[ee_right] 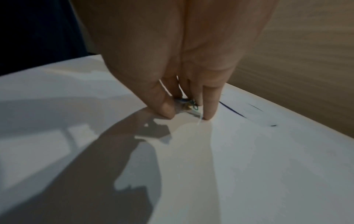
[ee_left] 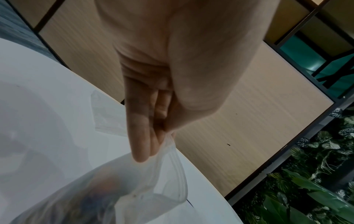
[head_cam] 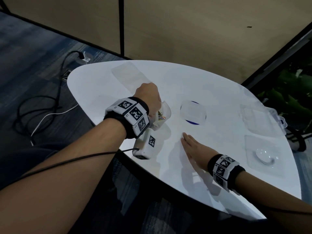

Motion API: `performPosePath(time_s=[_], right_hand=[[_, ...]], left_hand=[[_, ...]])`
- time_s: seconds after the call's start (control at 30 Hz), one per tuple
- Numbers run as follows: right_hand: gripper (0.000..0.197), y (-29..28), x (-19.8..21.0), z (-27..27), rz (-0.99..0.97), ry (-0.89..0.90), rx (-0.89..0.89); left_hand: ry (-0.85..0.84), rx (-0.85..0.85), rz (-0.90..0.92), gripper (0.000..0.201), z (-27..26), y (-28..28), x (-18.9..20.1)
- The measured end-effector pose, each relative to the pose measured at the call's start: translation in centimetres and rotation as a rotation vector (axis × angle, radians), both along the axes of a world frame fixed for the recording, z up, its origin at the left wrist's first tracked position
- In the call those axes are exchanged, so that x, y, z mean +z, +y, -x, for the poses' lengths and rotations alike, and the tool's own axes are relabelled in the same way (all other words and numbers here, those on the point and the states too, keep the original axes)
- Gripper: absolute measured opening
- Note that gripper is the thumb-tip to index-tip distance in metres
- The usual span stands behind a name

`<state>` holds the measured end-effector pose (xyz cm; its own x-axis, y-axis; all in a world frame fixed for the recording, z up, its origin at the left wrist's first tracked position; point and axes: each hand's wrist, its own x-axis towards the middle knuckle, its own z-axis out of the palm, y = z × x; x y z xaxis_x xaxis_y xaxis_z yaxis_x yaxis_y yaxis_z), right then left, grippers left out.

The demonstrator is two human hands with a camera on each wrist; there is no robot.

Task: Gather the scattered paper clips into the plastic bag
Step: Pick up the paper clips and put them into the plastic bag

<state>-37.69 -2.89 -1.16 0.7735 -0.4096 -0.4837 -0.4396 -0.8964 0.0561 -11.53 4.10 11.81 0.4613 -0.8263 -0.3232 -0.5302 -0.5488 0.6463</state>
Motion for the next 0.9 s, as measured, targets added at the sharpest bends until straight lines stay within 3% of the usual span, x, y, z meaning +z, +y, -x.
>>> performPosePath(time_s=[0.2, 0.3, 0.43, 0.6, 0.73, 0.9], right_hand=[[0.06, 0.1, -2.1, 2.7, 0.047, -0.126, 0.014], [0.039, 0.0, -1.4, 2.8, 0.1, -0.254, 0.022], [0.009, -0.9, -1.0, 1.8, 0.086, -0.239, -0.013], [0.025, -2.3, 0.2, -0.5, 0.002, -0.237, -0.085], [0.017, -3.9, 0.6, -1.7, -0.022, -0.187, -0.198], [0.005, -5.9, 1.6, -1.9, -0.203, -0.121, -0.366]], left_hand=[[-0.029, -0.011, -0.002, 0.026, 0.7, -0.2, 0.0], [-0.038, -0.015, -0.006, 0.026, 1.1, -0.5, -0.2], [-0.032, -0.011, -0.002, 0.025, 1.5, -0.7, -0.3], [-0.029, -0.012, -0.005, 0.025, 1.7, -0.9, -0.2], [-0.025, -0.023, -0.013, 0.025, 1.8, -0.9, -0.2], [-0.026, -0.03, -0.001, 0.024, 1.8, -1.0, -0.4]])
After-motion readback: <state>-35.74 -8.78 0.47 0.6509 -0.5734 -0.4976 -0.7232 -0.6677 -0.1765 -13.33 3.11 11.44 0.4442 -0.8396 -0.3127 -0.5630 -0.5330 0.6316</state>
